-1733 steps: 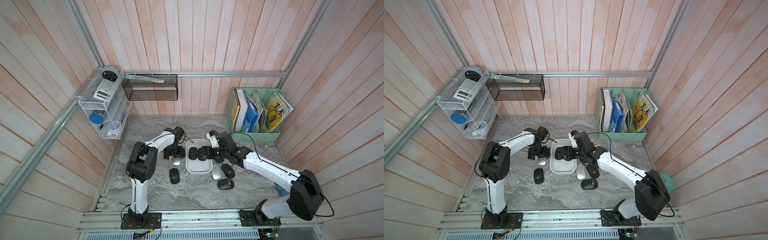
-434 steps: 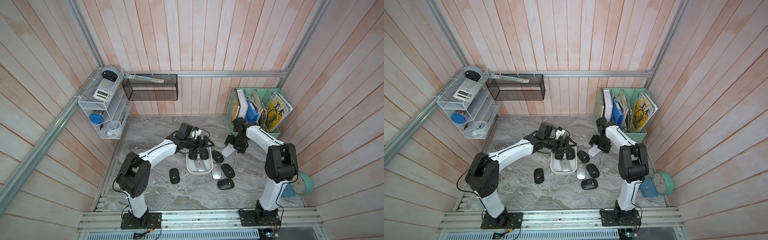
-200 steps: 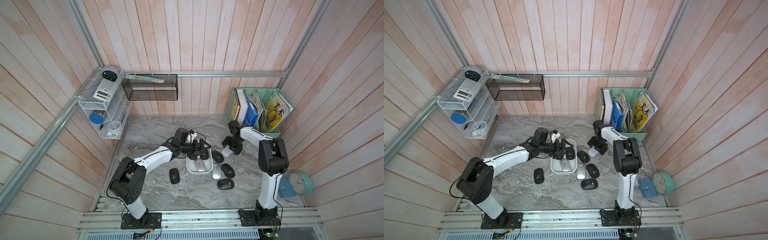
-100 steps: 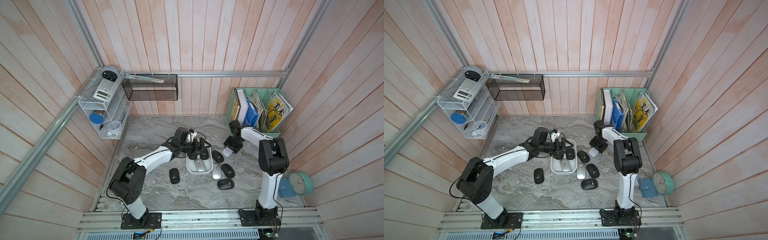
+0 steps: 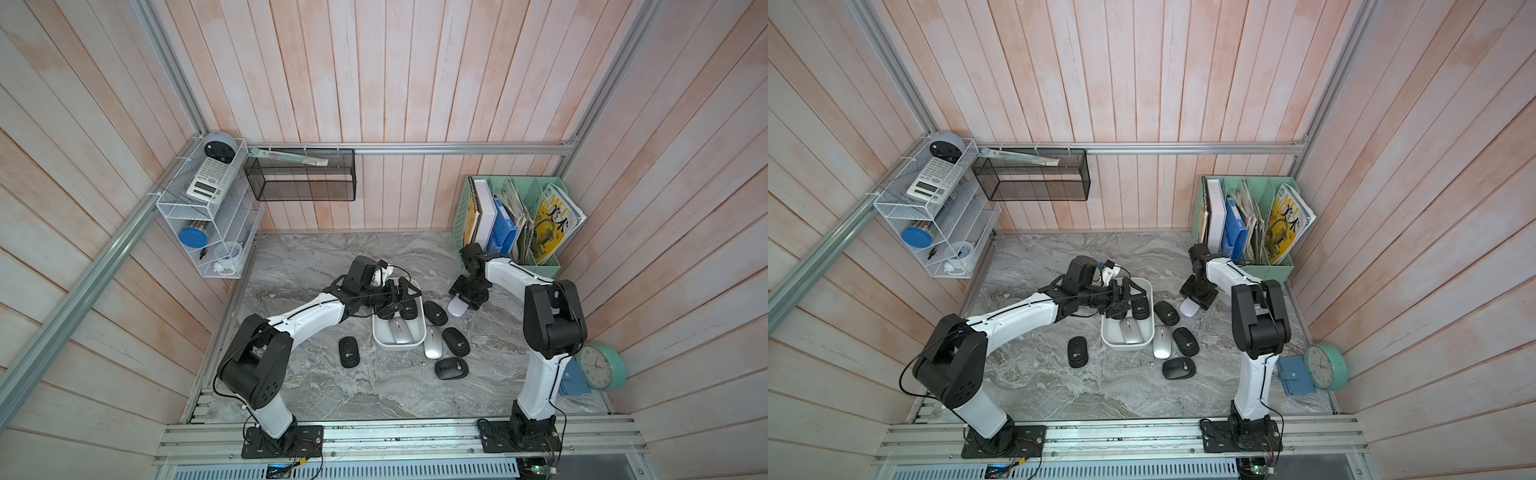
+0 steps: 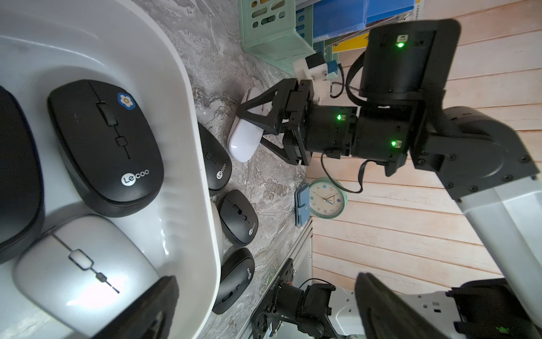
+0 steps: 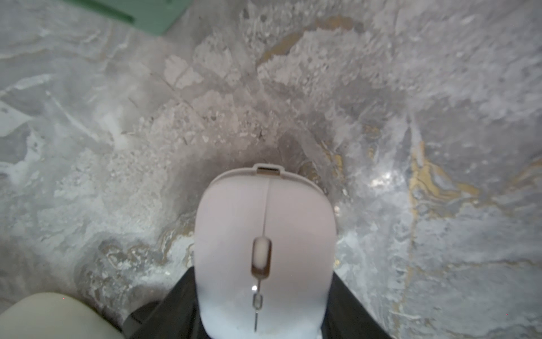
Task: Put the mouse in the storage box
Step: Pick up the mouse from the center of the board, then place the mouse in the storage box.
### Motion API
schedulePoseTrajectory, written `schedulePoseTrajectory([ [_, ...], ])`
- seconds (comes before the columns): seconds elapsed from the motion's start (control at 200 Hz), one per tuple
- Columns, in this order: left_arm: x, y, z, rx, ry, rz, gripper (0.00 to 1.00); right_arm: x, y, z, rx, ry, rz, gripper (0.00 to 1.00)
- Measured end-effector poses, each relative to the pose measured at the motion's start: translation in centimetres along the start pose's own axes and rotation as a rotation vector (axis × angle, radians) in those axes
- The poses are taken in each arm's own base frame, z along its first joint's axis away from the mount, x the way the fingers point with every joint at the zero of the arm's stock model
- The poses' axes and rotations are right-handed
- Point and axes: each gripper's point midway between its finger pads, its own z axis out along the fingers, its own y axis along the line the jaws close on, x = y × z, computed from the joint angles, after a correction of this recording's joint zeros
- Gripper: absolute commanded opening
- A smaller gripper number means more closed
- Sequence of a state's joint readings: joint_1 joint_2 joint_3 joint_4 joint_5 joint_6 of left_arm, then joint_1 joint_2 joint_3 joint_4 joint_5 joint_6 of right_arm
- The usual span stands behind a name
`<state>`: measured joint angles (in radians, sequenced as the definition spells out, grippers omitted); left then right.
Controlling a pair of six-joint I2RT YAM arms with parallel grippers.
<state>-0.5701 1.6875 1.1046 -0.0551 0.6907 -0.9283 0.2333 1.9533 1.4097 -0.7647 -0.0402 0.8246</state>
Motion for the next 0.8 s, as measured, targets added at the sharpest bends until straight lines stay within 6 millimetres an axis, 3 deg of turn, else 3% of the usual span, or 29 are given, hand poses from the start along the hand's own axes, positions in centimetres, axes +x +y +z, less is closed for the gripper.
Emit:
schedulePoseTrajectory([
  [0.39,-0.3,0.9,-0.5,-0.037,-0.011,-0.032,1.00,0.5,0.3,-4.3,-0.036,-0.075,-0.148,0.37],
  [0.65,-2.3,3.4,-3.3,-0.109,-0.075,-0.118,1.00,2.7,2.4,-7.5,-0.102,-0.091,-0.260,0.37],
  [0.8,-3.4,5.4,-5.1,-0.178,-0.125,-0.176,1.00,5.3,5.4,-9.6,-0.158,-0.111,-0.363,0.37],
])
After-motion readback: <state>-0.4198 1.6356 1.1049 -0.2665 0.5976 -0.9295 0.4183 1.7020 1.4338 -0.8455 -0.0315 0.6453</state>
